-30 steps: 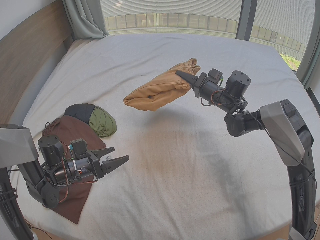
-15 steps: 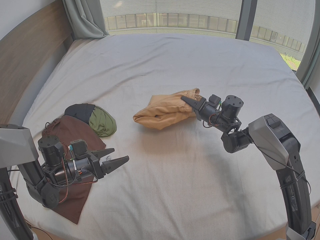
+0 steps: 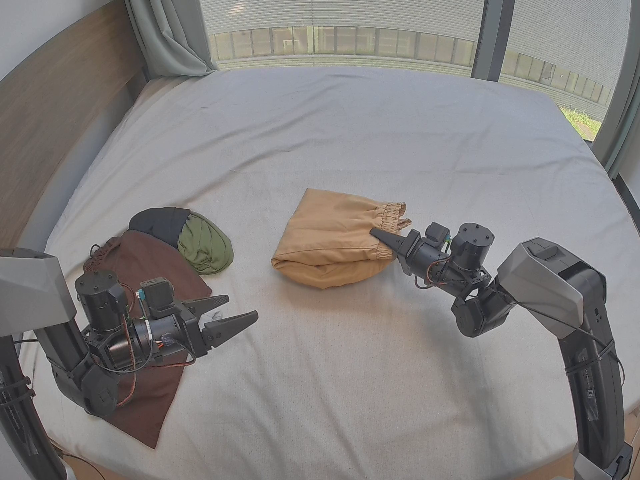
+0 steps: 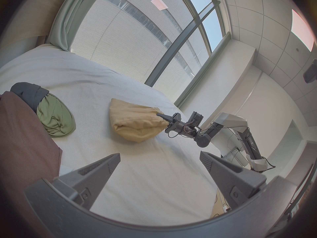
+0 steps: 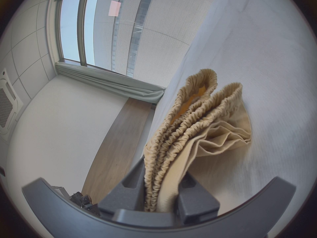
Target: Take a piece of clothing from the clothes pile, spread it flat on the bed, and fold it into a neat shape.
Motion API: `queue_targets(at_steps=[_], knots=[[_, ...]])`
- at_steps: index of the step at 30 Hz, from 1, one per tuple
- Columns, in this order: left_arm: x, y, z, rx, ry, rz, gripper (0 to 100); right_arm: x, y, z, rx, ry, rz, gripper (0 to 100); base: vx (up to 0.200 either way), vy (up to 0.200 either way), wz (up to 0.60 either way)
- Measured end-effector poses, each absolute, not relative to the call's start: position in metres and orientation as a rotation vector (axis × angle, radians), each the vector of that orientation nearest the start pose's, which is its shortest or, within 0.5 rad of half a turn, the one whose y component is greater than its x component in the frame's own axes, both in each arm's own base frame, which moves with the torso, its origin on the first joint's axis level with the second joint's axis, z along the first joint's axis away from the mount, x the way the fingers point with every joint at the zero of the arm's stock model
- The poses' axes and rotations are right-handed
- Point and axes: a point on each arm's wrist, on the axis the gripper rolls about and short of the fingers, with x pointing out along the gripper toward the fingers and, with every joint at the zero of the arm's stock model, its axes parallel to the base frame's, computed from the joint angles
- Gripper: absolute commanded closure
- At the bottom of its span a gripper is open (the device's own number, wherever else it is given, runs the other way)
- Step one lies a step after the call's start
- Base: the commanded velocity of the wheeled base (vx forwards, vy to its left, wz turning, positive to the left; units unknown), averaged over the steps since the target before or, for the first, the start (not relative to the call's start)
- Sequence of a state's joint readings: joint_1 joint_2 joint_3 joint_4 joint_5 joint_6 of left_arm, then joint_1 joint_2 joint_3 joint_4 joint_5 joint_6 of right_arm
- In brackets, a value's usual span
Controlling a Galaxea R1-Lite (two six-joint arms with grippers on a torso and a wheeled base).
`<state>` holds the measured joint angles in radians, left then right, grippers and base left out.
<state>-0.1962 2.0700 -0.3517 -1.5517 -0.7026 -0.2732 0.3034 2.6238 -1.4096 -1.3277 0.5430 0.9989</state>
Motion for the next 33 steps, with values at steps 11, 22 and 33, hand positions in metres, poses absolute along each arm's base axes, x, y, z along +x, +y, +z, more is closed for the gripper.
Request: queue_targets(at_steps=[11,22,33], knots=[[0.280,-0.070,0.064,-0.297,0.287,-0.888,0,0.461,0.159,-0.007,0.919,0.334,0.822,100,0.000,0.000,0.00],[0.280,-0.070,0.066,-0.295,0.280,-0.889,0,0.457,0.152,-0.020,0.903,0.358,0.790,0,0.000,0.000,0.00],[0.279,-0.070,0.069,-0.293,0.271,-0.890,0,0.443,0.118,0.000,0.808,0.330,0.727,0,0.000,0.000,0.00]])
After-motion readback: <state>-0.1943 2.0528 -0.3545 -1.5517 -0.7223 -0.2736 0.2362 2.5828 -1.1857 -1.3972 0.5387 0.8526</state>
